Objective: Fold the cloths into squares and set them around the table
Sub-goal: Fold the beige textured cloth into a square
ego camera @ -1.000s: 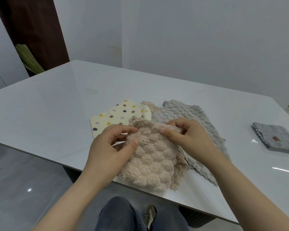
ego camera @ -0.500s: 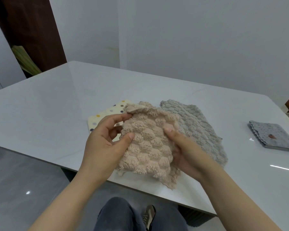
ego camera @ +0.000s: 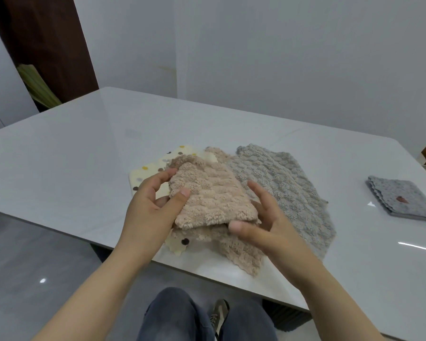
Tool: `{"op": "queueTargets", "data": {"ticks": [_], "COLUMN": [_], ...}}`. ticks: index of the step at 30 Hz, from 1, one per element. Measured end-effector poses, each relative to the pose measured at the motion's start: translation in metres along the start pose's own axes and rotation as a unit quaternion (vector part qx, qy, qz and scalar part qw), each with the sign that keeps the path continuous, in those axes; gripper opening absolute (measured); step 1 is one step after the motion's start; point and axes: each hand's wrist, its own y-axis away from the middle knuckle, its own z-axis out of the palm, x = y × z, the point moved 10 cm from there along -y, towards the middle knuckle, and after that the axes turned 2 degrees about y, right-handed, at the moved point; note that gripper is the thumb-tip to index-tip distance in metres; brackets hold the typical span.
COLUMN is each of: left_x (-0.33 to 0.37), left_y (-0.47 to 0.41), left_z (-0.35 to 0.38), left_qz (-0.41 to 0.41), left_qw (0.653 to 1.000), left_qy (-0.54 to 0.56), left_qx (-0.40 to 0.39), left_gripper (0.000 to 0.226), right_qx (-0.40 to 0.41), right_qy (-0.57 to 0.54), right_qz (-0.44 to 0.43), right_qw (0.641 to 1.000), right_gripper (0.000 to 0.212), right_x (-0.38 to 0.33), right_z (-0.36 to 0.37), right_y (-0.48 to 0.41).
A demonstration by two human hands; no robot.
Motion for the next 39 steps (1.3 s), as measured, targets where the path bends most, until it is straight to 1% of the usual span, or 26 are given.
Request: {"op": "queueTargets", "data": {"ticks": [2,3,6,7,11,14,16,17,18,19,20,21,22,23,26,29,34,39], "left_x": [-0.006,-0.006,-0.001,0.001,0.004,0.005,0.006,0.008,0.009,0.010,0.011,0.012,0.014,0.017,0.022,0.018,0.002,-0.018], "left_y": [0.000,0.001,0.005,0.006,0.010,0.014,0.018,0.019,0.021,0.022,0.024,0.027,0.029,0.033,0.045,0.053,0.065,0.077], "left_z": [0.003,0.005,0.011,0.013,0.021,0.035,0.044,0.048,0.053,0.058,0.063,0.068,0.074,0.081,0.104,0.126,0.169,0.213], "left_qz": [-0.012,-0.012,-0.008,-0.006,-0.004,-0.001,0.000,0.001,0.003,0.002,0.001,0.002,0.007,0.015,0.027,0.034,0.023,0.005], "left_qw": [1.000,1.000,0.999,0.999,0.999,0.998,0.997,0.997,0.996,0.995,0.995,0.994,0.993,0.992,0.987,0.986,0.980,0.974], "left_qy": [0.024,0.027,0.032,0.030,0.031,0.029,0.024,0.025,0.026,0.029,0.036,0.040,0.039,0.035,0.037,0.014,-0.023,-0.048], "left_qx": [-0.003,-0.006,-0.015,-0.015,-0.024,-0.054,-0.067,-0.075,-0.083,-0.090,-0.097,-0.104,-0.112,-0.121,-0.151,-0.165,-0.195,-0.223], "left_gripper": [0.040,0.040,0.040,0.040,0.043,0.045,0.046,0.046,0.046,0.047,0.047,0.048,0.048,0.048,0.047,0.046,0.045,0.045], "right_qx": [0.016,0.040,0.119,0.136,0.174,0.162,0.128,0.099,0.067,0.036,0.012,-0.002,-0.002,0.007,0.048,0.105,0.206,0.258], "right_qy": [0.075,0.102,0.136,0.144,0.177,0.182,0.145,0.092,0.006,-0.084,-0.145,-0.163,-0.154,-0.135,-0.076,-0.049,-0.015,0.053], "right_qz": [-0.038,-0.051,-0.084,-0.094,-0.117,-0.105,-0.057,-0.018,0.024,0.066,0.095,0.112,0.123,0.132,0.135,0.122,0.098,0.091], "right_qw": [0.996,0.993,0.980,0.976,0.962,0.964,0.979,0.991,0.997,0.994,0.985,0.980,0.980,0.982,0.987,0.986,0.973,0.960], "right_gripper": [0.093,0.085,0.054,0.050,0.047,0.053,0.059,0.060,0.061,0.060,0.054,0.046,0.038,0.035,0.035,0.034,0.022,0.019], "right_x": [-0.006,-0.009,-0.022,-0.025,-0.029,-0.026,-0.015,-0.005,0.005,0.012,0.013,0.011,0.010,0.011,0.012,0.015,0.021,0.031], "right_z": [-0.001,-0.003,-0.011,-0.014,-0.031,-0.045,-0.054,-0.057,-0.056,-0.054,-0.050,-0.048,-0.050,-0.054,-0.077,-0.103,-0.152,-0.192], "right_y": [0.005,0.007,0.015,0.018,0.030,0.038,0.039,0.038,0.038,0.038,0.041,0.043,0.046,0.049,0.059,0.075,0.107,0.134]}}
